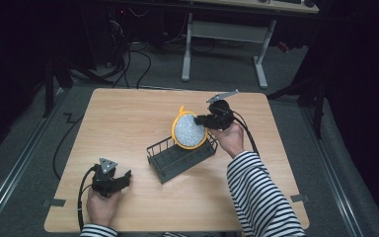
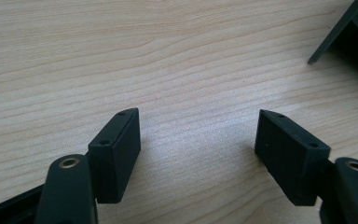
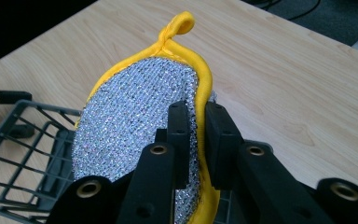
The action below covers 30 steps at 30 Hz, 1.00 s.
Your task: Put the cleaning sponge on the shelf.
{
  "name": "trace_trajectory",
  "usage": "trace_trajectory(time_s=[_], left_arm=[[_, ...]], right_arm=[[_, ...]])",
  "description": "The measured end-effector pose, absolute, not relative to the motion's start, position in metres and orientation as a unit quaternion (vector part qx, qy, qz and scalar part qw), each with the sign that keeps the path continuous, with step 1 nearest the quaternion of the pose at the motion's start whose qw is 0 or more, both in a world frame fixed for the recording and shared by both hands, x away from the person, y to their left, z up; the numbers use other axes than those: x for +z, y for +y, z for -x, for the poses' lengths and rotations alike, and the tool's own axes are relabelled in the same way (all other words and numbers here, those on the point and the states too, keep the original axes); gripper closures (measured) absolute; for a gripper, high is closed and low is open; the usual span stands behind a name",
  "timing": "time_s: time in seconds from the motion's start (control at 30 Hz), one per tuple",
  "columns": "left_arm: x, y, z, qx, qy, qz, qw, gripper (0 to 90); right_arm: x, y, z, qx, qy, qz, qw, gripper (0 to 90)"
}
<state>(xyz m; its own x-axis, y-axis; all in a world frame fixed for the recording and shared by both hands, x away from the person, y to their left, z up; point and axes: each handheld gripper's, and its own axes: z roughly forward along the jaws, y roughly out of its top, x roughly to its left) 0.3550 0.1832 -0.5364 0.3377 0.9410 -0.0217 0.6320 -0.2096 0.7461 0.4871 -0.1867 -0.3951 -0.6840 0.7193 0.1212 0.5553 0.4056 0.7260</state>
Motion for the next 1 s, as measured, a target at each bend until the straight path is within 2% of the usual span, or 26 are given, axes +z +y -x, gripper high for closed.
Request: trace_trajectory(time_s=[0.2,0.7,0.8,1.0], left_arm=[[-0.536,0.183,-0.355,0.226,0.529,-0.744,0.341,31.7],[-0.537,0.183,-0.355,0.228,0.529,-0.743,0.341,31.4],[-0.536,0.183,-0.355,0.228,0.529,-0.744,0.339,31.5],[-0.536,0.182,-0.355,0.228,0.528,-0.744,0.339,31.4]], right_arm=[[-0.407,-0.190,-0.488,0.376,0.837,-0.386,0.099,81.5],[-0.412,-0.186,-0.487,0.358,0.848,-0.370,0.128,81.4],[-0.410,-0.186,-0.483,0.360,0.849,-0.358,0.146,81.4],[-0.410,-0.186,-0.481,0.360,0.850,-0.355,0.145,81.2]])
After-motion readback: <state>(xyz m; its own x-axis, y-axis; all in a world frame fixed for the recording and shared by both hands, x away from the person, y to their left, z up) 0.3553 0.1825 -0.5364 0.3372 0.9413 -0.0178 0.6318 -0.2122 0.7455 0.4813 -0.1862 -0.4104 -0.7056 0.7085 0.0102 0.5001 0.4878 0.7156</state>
